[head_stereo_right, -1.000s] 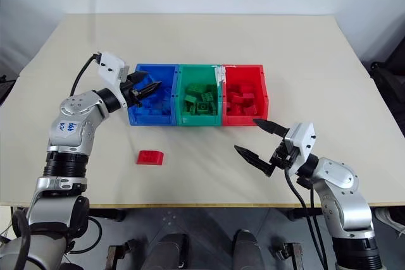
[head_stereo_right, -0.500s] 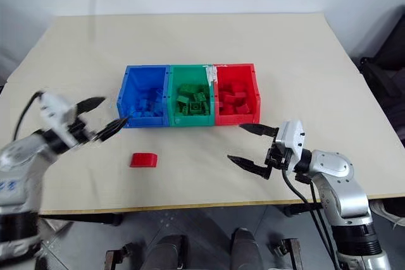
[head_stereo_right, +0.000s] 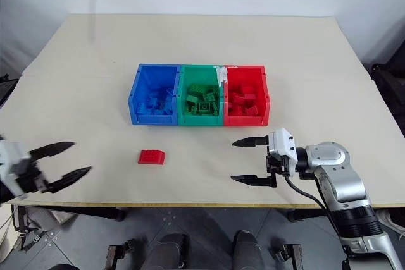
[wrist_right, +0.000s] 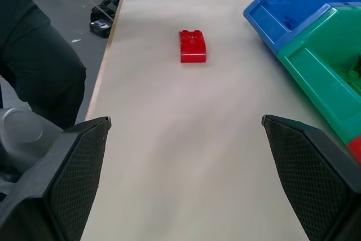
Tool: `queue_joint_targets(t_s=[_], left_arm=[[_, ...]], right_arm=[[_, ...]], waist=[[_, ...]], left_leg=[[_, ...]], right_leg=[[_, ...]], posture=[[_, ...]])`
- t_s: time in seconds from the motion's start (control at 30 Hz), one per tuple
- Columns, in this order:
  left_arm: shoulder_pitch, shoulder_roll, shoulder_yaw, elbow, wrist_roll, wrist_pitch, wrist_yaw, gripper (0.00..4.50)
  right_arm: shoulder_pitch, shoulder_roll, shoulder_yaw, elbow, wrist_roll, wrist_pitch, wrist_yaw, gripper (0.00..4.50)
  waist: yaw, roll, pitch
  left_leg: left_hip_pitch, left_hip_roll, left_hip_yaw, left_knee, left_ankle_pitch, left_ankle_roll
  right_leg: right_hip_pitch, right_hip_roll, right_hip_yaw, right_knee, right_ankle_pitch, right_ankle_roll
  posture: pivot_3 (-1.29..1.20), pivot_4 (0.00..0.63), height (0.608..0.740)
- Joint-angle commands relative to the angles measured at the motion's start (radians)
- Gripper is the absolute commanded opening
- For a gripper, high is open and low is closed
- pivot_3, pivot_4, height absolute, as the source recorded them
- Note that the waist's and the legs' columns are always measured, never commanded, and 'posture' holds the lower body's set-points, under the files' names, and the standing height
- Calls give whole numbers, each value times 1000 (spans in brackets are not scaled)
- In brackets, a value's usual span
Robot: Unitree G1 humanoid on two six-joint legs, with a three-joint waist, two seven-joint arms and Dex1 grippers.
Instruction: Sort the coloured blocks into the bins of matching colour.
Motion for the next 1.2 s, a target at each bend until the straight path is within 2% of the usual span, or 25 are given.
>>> queue_joint_targets(t_s=[0.03, 0.17, 0.3, 0.43, 0.57, 0.67, 0.8, 0.93, 1.0, 1.1, 1.2], left_arm=[[-65, 51, -152, -102, 48, 61, 5, 4476], [-217, 65, -365, -81, 205, 74, 52, 4476], [-343, 55, -511, -29, 297, 122, 63, 4476], [-403, 73, -602, 8, 353, 152, 32, 3613], [-425, 87, -629, 15, 364, 189, 20, 2353], [-444, 69, -620, 5, 321, 220, 9, 1492], [-604, -82, -558, -50, 175, 369, 88, 1481], [-790, -218, -572, -11, 143, 440, 153, 1481], [-887, -298, -604, 75, 163, 427, 187, 1481], [-1092, -465, -662, 367, 250, 291, 250, 1481], [-1237, -589, -655, 622, 279, 168, 286, 1481]], right_arm=[[25, -48, -38, -25, 18, 9, 24, 4500], [74, -92, -64, -48, 8, 4, 17, 4500], [135, -107, -97, -100, 22, 23, -19, 4500], [186, -115, -120, -154, 34, 50, -50, 4500], [215, -122, -137, -188, 44, 80, -75, 4500], [231, -125, -147, -205, 44, 95, -94, 4500], [268, -107, -191, -234, 53, 113, -158, 4500], [318, -47, -255, -280, 84, 130, -276, 4500], [348, 11, -301, -304, 91, 120, -370, 4500], [425, 117, -387, -359, 96, 137, -556, 4500], [491, 163, -418, -416, 58, 116, -637, 4500]], waist=[[1, 0, 0], [-6, 0, 0], [-9, 0, 0], [-9, 0, 0], [-6, 1, 0], [-5, 1, 0], [14, 0, 0], [21, -2, 0], [20, -2, 0], [24, -2, 0], [27, -2, 0]], left_leg=[[0, 0, 0, 0, 0, 0], [0, 0, 0, 0, 0, 0], [0, 0, 1, 0, 0, 0], [0, 0, 2, -1, 0, 0], [0, 0, 1, 0, 0, 0], [1, 0, 1, 0, 0, 0], [-1, 0, 0, 2, 1, 0], [-3, -1, -2, 5, 1, 0], [-2, -1, -1, 4, 1, 0], [-2, -2, -1, 4, 1, -1], [-3, -3, -1, 4, 2, 0]], right_leg=[[0, 0, 0, 1, 0, 0], [0, 0, 0, 1, 0, 0], [-1, 1, 0, 1, 0, 0], [-1, 1, 1, 1, 0, 0], [0, 1, 1, 2, 0, 0], [0, 1, 1, 2, 0, 0], [0, 1, 0, 3, 0, 0], [0, 0, -1, 3, 1, 2], [0, 0, 0, 2, 1, 2], [0, 0, -1, 2, 1, 2], [0, -1, -1, 0, 2, 4]], posture=[[0, 150, 740], [0, 150, 740], [0, 150, 740], [0, 150, 740], [0, 150, 740], [0, 150, 740], [0, 150, 740], [0, 150, 740], [0, 150, 740], [0, 150, 740], [0, 150, 740]])
